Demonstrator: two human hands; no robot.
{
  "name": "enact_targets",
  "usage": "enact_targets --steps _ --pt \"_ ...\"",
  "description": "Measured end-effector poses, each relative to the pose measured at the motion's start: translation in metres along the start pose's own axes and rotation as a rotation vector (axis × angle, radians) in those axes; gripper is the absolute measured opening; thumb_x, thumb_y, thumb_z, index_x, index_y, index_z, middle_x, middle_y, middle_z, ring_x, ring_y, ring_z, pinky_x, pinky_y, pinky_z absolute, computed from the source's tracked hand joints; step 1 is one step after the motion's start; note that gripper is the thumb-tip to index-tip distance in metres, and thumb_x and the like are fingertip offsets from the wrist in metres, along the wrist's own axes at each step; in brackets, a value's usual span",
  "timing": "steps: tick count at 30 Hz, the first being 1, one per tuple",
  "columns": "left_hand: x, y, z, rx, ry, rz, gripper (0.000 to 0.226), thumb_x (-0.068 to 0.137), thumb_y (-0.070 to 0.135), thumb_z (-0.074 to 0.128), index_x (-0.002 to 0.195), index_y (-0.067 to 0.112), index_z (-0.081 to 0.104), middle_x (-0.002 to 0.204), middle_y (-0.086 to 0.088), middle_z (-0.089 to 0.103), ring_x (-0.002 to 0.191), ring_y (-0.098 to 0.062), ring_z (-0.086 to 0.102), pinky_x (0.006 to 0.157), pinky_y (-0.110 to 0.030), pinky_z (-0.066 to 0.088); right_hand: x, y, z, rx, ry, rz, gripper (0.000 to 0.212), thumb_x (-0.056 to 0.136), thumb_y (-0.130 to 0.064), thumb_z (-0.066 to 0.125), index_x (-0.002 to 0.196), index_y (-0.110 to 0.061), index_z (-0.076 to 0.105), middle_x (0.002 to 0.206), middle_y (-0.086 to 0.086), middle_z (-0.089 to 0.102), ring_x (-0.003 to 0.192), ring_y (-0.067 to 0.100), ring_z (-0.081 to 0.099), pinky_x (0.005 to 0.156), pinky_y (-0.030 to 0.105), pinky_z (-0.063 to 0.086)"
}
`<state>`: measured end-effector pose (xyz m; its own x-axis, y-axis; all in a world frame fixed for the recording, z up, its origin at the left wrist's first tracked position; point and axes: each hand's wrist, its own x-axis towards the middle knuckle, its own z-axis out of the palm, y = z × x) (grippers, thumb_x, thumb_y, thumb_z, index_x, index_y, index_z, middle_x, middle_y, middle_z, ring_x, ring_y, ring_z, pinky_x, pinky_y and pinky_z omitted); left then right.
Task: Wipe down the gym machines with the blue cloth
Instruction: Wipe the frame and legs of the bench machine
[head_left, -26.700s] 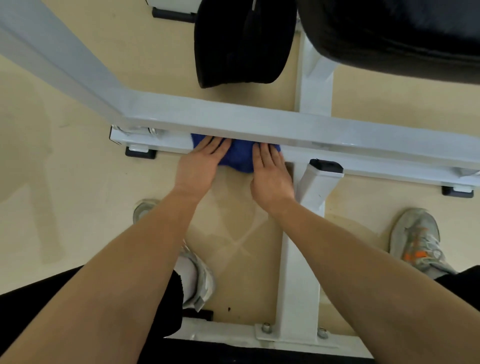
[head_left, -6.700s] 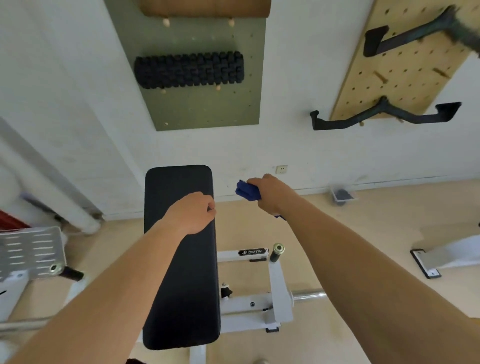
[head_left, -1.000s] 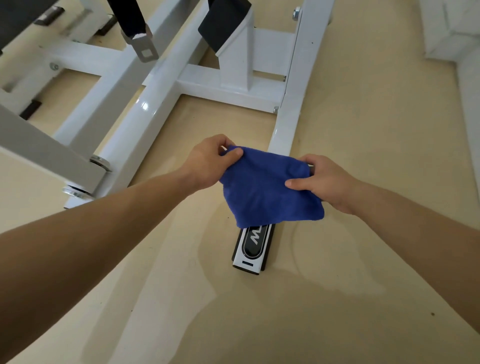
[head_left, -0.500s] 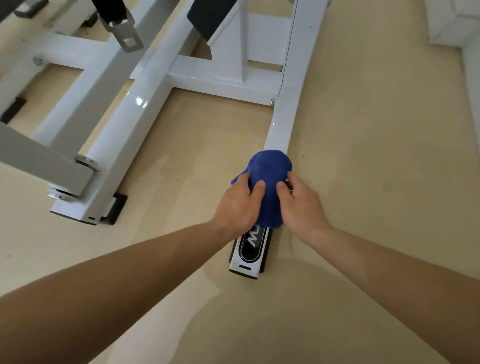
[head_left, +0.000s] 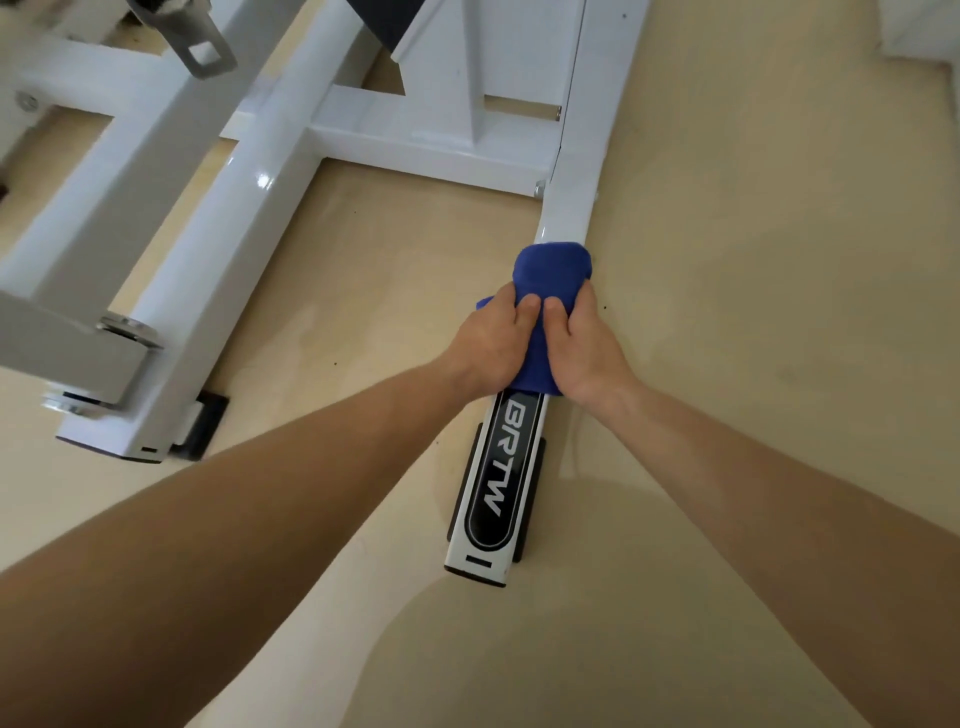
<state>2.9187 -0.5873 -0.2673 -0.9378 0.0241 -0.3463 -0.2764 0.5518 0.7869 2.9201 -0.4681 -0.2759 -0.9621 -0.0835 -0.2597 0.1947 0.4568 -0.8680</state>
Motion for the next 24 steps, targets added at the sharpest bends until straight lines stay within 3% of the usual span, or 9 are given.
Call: enact_targets --steps 2,6,10,14,16,18,20,24 --pt "-0.005 -0.001 0.0 -0.043 -0.005 -0.016 0.034 0.106 0.033 0.029 0.12 0.013 0.053 0.109 -0.006 0.064 0.087 -0.014 0.058 0.071 -0.018 0.044 -0.003 0.002 0.0 0.031 -0.02 -0.012 0.035 0.107 -0.03 0.031 0.139 -0.014 0.032 0.106 0.0 0.06 0.081 0.001 0.057 0.067 0.012 0.044" --pt "-0.042 -0.01 0.001 -0.045 -0.025 0.004 0.033 0.107 0.034 0.028 0.125 0.017 0.049 0.105 -0.004 0.064 0.089 -0.015 0.061 0.073 -0.02 0.047 -0.033 0.015 0.007 0.046 -0.046 -0.104 0.041 0.107 -0.03 0.031 0.146 -0.021 0.023 0.111 0.001 0.062 0.09 0.011 0.064 0.08 0.025 0.051" --pt "-0.099 -0.032 0.002 -0.038 -0.046 0.0 0.03 0.106 0.036 0.028 0.117 0.02 0.051 0.096 -0.001 0.066 0.082 -0.014 0.063 0.073 -0.027 0.05 -0.087 0.023 0.023 0.006 -0.071 -0.158 0.051 0.105 -0.029 0.031 0.151 -0.017 0.014 0.117 -0.007 0.058 0.096 0.006 0.063 0.085 0.023 0.049" --pt "-0.138 -0.046 0.003 0.033 -0.054 0.022 0.031 0.106 0.038 0.028 0.12 0.023 0.052 0.093 0.002 0.067 0.08 -0.012 0.063 0.074 -0.034 0.05 -0.129 0.025 0.037 -0.155 -0.029 -0.194 0.071 0.098 -0.044 0.023 0.155 -0.004 0.008 0.142 0.01 0.048 0.12 0.023 0.056 0.105 0.025 0.04" --pt "-0.154 -0.051 0.005 0.029 -0.026 0.034 0.03 0.106 0.038 0.028 0.115 0.024 0.052 0.091 0.004 0.067 0.078 -0.013 0.063 0.074 -0.037 0.05 -0.143 0.026 0.041 -0.182 -0.063 -0.135 0.074 0.096 -0.047 0.022 0.157 -0.01 0.003 0.151 0.014 0.039 0.131 0.028 0.047 0.11 0.03 0.036" --pt "-0.17 -0.058 0.008 0.031 -0.008 0.031 0.028 0.106 0.04 0.028 0.112 0.027 0.052 0.088 0.007 0.067 0.076 -0.01 0.063 0.072 -0.037 0.051 -0.157 0.028 0.045 -0.141 -0.105 -0.111 0.076 0.094 -0.054 0.021 0.157 -0.017 0.0 0.147 0.011 0.044 0.126 0.027 0.052 0.106 0.044 0.044" --pt "-0.186 -0.067 0.012 0.025 -0.009 0.018 0.029 0.104 0.042 0.028 0.115 0.029 0.052 0.085 0.009 0.066 0.073 -0.008 0.063 0.07 -0.036 0.052 -0.173 0.032 0.048 -0.119 -0.112 -0.114 0.077 0.094 -0.057 0.021 0.157 -0.017 0.001 0.131 0.006 0.056 0.105 0.022 0.063 0.091 0.046 0.052" --pt "-0.204 -0.074 0.015 0.015 -0.014 0.005 0.031 0.103 0.044 0.027 0.118 0.032 0.051 0.083 0.01 0.066 0.072 -0.006 0.062 0.067 -0.028 0.05 -0.194 0.031 0.051 -0.172 -0.146 -0.067 0.078 0.091 -0.058 0.021 0.156 -0.02 0.001 0.119 0.006 0.061 0.096 0.022 0.065 0.085 0.046 0.053"
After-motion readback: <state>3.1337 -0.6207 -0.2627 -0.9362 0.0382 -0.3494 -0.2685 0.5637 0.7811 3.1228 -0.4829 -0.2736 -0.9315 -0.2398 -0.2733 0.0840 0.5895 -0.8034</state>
